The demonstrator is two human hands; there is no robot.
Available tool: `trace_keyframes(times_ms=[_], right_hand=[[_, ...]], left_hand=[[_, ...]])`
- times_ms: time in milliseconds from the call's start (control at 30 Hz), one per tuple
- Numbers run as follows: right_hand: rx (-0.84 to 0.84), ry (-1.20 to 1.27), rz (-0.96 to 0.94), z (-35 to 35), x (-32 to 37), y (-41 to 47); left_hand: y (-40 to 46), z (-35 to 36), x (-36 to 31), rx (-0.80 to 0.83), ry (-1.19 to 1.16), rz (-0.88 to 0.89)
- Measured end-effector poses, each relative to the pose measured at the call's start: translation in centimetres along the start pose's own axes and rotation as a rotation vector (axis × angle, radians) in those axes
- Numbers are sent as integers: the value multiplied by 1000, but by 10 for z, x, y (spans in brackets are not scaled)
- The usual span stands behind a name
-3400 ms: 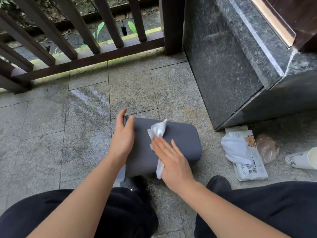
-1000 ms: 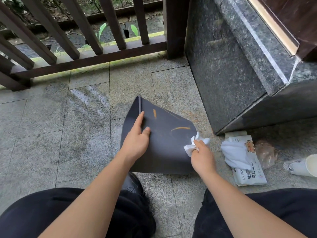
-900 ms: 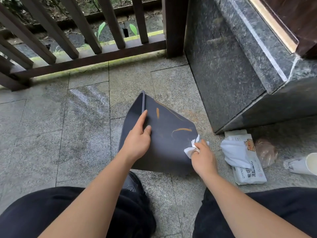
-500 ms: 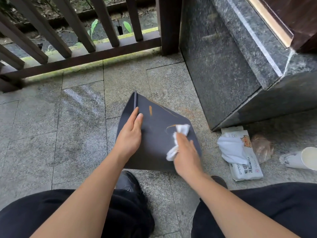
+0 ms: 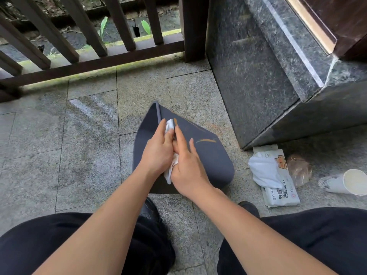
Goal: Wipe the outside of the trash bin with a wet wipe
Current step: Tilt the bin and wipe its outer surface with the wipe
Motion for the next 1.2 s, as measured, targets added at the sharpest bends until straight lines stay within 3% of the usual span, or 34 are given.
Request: trace_keyframes(times_ms=[167, 367, 467, 533, 667, 800, 867, 1200], right_hand=[[81, -185, 18, 0, -19, -3], [60, -273, 499, -29, -94, -40], [26, -184, 783, -33, -130, -71], [26, -126, 857, -28, -132, -80], [-20, -151, 739, -13, -98, -64], [-12, -58, 276, 8, -21, -18], [11, 2, 144, 17, 6, -5], [99, 19, 177, 12, -11, -4]], left_hand=[[-3, -2, 6, -69, 58, -23], [-8, -8, 10, -36, 89, -47], [-15, -5, 11, 63, 113, -44], [-17, -2, 9, 97, 135, -24], [-12, -5, 8, 87, 93, -43], [-3, -7, 8, 91, 7, -39], [-6, -4, 6, 87, -30, -37], [-7, 5, 12, 21, -9, -43]])
Point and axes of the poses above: each hand's wrist, its own y-axis towards the middle knuckle, its own z-axis out of the palm, x = y × z, the point moved 3 cm from there along y, towards the middle knuckle, and after that the axes turned 14 degrees about -z, right-handed, at the moved point
